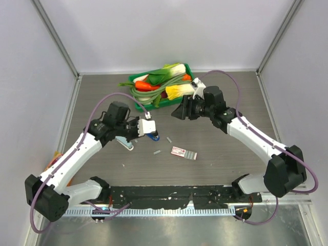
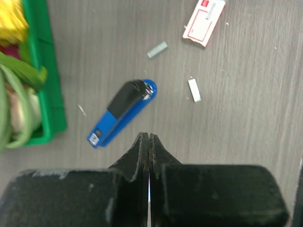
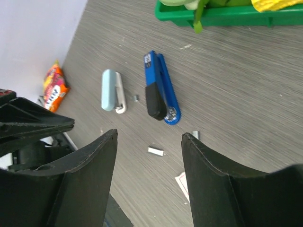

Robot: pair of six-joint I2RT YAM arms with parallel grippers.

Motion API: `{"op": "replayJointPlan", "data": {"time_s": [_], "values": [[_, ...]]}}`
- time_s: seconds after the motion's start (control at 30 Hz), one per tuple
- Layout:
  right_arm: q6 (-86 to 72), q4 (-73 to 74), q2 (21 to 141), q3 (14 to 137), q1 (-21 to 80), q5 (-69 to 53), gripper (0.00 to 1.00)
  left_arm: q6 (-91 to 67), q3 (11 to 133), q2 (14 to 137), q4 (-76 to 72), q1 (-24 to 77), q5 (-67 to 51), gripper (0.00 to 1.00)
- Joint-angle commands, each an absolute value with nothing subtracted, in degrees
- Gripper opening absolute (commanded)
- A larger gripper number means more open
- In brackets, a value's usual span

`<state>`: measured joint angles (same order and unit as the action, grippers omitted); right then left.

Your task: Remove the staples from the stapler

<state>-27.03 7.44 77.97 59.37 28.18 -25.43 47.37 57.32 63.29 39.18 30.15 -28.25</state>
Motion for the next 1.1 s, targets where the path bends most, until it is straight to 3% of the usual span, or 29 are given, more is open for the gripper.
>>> {"op": "replayJointPlan", "data": {"time_s": [0.0,0.2,0.4,0.5,0.63,0.83,1.07], "values": [[-19.8,11.3,77.3,58.6,31.1,-16.6,0.62,41.4,59.2,65.6,46.0,28.4,-25.3,0.00],[-15.9,16.7,85.1,59.3,39.8,-3.1,0.61,33.1,65.4,74.3,49.7,24.3,-27.0,0.00],[-15.7,17.0,89.9,59.1,46.2,7.7,0.60,27.0,62.6,70.8,41.4,23.1,-28.0,0.01],[-15.2,16.3,92.2,58.7,48.2,10.8,0.60,24.9,62.8,70.7,40.9,23.1,-29.8,0.07],[-14.6,14.6,94.9,58.7,49.9,13.4,0.60,23.5,63.6,72.1,41.5,23.0,-29.3,0.42],[-13.9,10.6,97.4,58.2,50.8,16.6,0.59,22.3,63.1,71.9,41.0,23.1,-29.1,0.65],[-13.4,7.5,100.9,58.5,50.8,15.1,0.54,19.7,65.0,73.1,40.9,23.0,-29.4,0.77]]}}
